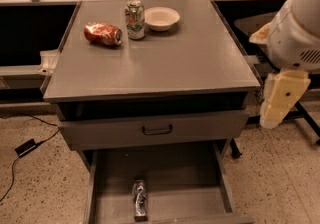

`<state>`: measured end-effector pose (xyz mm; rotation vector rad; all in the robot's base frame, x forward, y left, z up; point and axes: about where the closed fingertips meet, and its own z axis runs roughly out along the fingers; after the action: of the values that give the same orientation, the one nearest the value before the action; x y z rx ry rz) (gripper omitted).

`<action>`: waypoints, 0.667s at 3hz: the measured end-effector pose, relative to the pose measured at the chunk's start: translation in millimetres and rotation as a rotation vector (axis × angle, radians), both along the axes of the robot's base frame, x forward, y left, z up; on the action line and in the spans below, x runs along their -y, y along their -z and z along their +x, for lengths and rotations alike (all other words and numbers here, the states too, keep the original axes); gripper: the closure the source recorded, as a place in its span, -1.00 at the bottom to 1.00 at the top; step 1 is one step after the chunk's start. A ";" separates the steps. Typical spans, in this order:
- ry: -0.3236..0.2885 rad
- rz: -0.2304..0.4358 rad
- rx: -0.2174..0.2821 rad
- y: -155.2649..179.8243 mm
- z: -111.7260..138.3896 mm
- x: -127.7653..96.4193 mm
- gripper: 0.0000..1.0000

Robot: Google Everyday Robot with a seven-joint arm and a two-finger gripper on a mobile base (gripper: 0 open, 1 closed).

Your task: Pick redbull can from middle drawer and place on counter

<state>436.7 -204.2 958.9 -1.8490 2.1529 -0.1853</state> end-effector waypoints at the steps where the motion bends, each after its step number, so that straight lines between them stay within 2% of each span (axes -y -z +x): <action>1: -0.210 -0.113 0.068 32.4 -9.2 -32.7 -1.00; 2: -0.296 -0.163 0.086 62.6 -18.3 -36.1 -1.00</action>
Offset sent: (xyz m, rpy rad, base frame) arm -0.0279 0.0325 -0.1010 -0.2181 -0.1017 0.3819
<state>418.3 -168.1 896.3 -2.1803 1.8283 -0.3759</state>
